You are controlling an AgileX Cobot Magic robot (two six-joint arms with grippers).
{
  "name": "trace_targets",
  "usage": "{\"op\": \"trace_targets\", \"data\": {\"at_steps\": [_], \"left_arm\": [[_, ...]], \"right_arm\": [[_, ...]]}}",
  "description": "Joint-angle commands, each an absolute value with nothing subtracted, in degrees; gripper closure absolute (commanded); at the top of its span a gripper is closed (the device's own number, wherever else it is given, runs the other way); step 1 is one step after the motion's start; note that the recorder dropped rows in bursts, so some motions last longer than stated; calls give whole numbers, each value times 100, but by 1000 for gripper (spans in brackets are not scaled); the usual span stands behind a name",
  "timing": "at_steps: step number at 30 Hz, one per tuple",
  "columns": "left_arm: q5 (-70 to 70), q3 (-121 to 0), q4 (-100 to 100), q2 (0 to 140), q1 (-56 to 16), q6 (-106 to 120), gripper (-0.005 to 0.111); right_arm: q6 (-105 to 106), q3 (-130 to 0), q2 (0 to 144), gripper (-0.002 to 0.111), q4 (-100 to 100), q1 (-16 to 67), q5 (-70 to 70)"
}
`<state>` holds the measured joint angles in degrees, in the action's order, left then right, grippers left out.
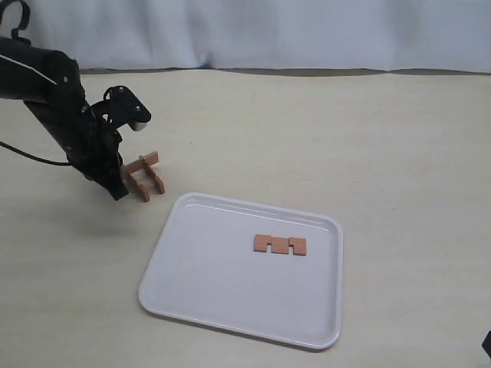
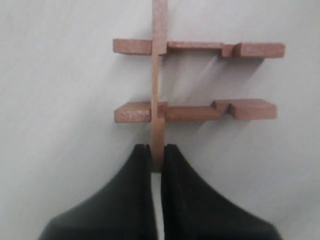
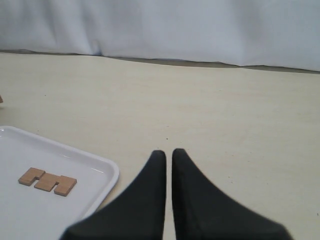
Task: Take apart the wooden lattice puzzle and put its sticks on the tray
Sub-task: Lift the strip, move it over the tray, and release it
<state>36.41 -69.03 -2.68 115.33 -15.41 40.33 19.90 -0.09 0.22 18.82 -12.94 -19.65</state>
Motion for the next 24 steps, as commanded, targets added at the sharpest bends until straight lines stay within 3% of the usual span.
{"op": "trace_targets", "data": {"at_steps": [1, 12, 24], "left_arm": [[3910, -6935, -368, 11220, -1540, 4043, 107], [4565, -6935, -759, 10507, -1769, 4043, 107], [4765, -6935, -759, 10443, -4001, 3563, 107]], "right_arm": [[1969, 0, 0, 104, 1901, -1271, -1956], [1969, 0, 0, 104, 1901, -1271, -1956], [1969, 0, 0, 104, 1901, -1271, -1956]]}}
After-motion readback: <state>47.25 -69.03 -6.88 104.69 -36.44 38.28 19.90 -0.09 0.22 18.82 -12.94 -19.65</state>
